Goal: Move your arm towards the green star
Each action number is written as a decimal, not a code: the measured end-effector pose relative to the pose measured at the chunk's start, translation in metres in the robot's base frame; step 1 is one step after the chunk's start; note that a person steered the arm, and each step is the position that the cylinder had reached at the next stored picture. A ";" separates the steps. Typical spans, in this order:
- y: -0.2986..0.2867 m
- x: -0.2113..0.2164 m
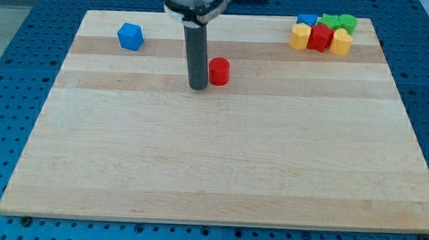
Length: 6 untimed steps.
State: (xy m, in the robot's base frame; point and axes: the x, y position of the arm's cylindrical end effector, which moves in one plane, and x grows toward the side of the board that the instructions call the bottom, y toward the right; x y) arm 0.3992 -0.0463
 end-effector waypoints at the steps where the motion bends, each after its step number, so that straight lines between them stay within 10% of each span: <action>1: -0.026 -0.004; 3: -0.059 -0.078; 5: 0.064 -0.207; 6: 0.091 -0.207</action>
State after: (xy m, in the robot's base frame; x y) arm 0.1924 0.0443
